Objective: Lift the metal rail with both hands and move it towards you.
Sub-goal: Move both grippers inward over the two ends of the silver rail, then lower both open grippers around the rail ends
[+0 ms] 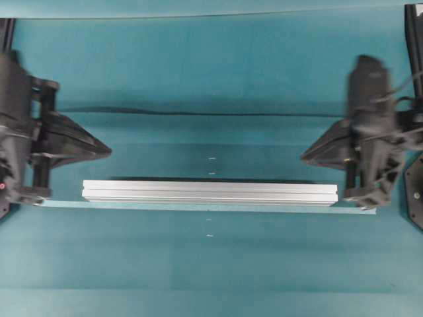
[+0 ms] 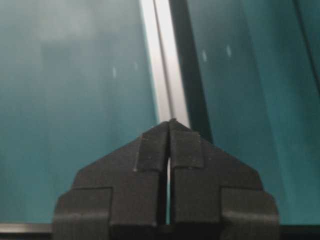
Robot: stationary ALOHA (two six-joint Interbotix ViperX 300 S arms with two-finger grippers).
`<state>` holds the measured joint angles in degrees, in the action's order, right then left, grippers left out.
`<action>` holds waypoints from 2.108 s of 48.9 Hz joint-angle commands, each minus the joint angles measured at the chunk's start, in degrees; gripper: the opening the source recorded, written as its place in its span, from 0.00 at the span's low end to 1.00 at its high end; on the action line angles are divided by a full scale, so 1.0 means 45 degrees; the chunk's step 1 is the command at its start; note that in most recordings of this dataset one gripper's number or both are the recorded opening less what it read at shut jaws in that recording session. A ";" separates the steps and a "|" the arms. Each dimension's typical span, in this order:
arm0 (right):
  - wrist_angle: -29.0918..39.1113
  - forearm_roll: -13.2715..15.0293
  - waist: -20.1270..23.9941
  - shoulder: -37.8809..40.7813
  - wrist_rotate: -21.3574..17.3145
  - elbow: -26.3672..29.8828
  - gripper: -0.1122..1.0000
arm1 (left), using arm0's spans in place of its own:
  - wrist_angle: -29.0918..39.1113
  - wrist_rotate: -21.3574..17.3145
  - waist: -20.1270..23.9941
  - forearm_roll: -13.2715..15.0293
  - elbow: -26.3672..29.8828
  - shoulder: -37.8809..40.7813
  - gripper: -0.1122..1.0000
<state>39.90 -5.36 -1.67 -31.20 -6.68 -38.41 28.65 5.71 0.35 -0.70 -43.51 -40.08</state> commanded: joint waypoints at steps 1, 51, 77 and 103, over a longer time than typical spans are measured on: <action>0.0625 -0.0059 0.0117 0.0723 -0.0020 0.0723 0.10 | 0.0840 -0.0020 -0.0039 -0.0020 0.0547 0.0469 0.05; 0.3379 -0.0059 0.0313 0.4668 0.0156 0.2129 0.13 | 0.4844 -0.1406 0.0059 -0.0195 0.3555 0.5859 0.05; 0.2305 0.0605 0.0703 0.4785 0.0410 0.1445 0.98 | 0.4180 -0.1191 -0.0273 -0.0195 0.3145 0.6152 0.79; 0.0586 0.0918 0.0898 0.5371 0.0840 0.0508 1.00 | 0.2305 -0.0840 -0.0293 -0.0195 0.1797 0.7383 0.99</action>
<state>43.95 -1.41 2.29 -7.65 -2.81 -35.77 39.90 1.76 -1.23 -1.32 -35.24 -7.38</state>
